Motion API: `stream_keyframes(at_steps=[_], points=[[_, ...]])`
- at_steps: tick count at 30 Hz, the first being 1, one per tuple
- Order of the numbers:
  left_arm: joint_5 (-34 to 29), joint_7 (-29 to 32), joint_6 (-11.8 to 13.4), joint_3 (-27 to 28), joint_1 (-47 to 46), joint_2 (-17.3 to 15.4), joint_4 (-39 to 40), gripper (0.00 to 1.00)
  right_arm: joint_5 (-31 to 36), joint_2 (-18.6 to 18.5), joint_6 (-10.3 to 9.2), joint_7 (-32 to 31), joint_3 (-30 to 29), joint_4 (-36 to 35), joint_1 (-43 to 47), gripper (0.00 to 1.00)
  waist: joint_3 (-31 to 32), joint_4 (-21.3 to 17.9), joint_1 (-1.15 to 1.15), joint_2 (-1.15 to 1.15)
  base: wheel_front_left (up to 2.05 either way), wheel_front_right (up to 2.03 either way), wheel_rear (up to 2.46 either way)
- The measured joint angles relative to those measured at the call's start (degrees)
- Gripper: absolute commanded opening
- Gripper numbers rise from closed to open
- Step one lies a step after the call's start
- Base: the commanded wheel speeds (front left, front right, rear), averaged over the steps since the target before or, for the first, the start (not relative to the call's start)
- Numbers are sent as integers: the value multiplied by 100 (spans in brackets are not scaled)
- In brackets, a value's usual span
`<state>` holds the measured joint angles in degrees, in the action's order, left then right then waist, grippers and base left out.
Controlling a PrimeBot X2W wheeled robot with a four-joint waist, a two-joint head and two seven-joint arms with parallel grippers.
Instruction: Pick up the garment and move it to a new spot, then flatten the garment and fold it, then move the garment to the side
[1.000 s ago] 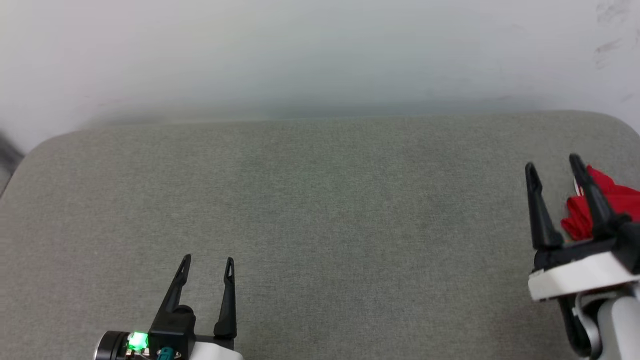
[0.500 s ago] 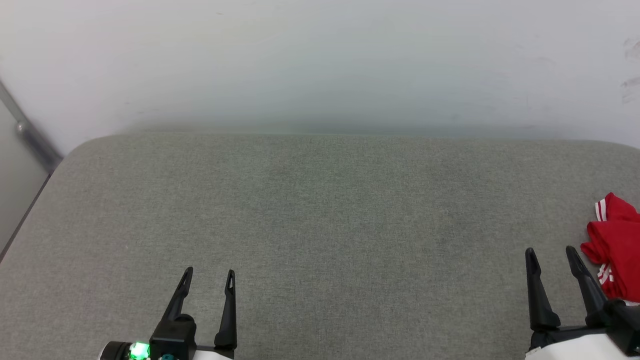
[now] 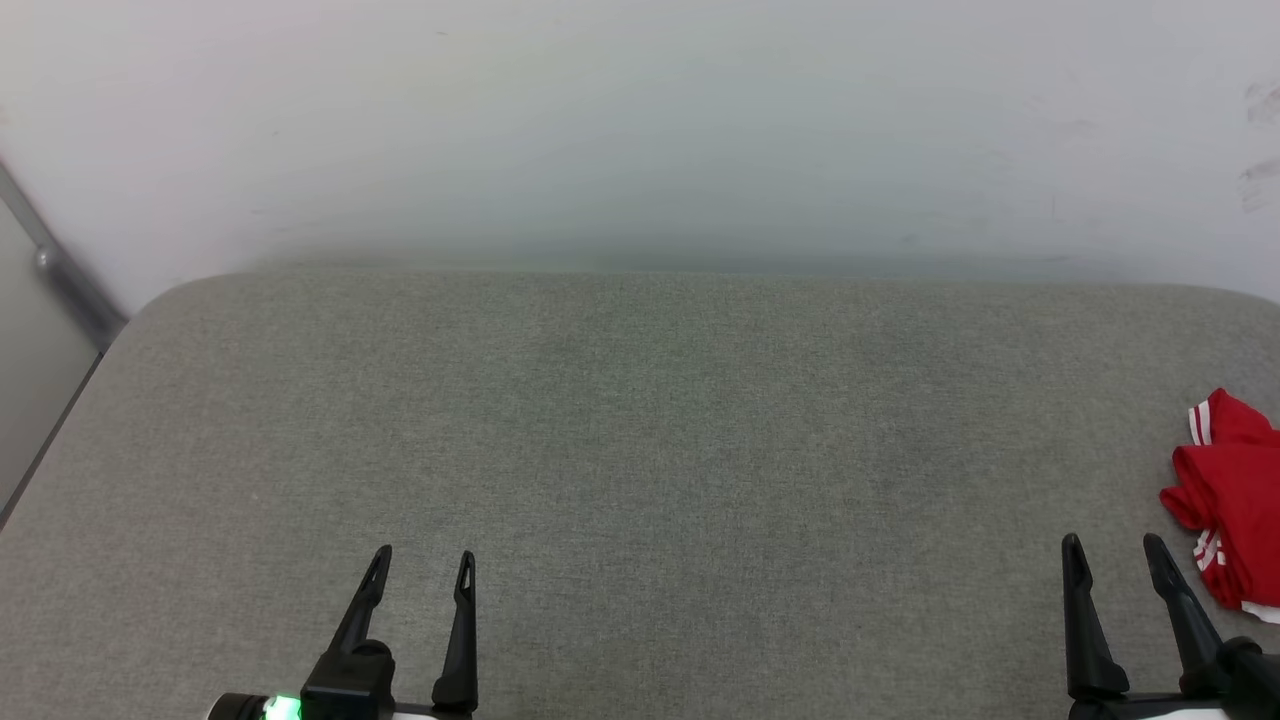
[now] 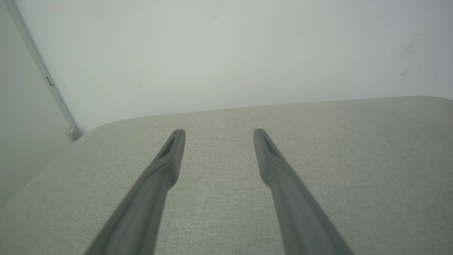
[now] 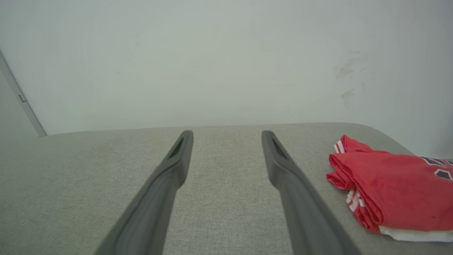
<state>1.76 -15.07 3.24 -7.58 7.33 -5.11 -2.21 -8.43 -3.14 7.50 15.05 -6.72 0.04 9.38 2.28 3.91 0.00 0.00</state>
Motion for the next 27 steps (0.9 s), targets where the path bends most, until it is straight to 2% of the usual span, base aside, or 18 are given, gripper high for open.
stream_keyframes(at_steps=[5, 6, 12, 27], points=[[-18, 0, -7, 8, 0, 7, 5, 100, 2, 8, 0, 0, -8, 3, 8, 100, -1, 8, 0, 0, 0, 0, 0], [-15, 0, -4, 15, 0, 11, 23, 0, 0, 9, 0, 0, -5, 3, 9, 0, -2, 9, 0, 0, 0, 0, 0], [45, 23, -8, 5, 134, 27, -268, 0, -38, 15, 0, -51, 8, 316, 30, 0, -4, 7, 0, 0, 0, 0, 0], [1878, 339, -190, 145, -57, 11, -461, 0, -1639, 19, 0, -455, 7, 539, -153, 0, -33, -42, 1, 0, 0, 0, 0]])
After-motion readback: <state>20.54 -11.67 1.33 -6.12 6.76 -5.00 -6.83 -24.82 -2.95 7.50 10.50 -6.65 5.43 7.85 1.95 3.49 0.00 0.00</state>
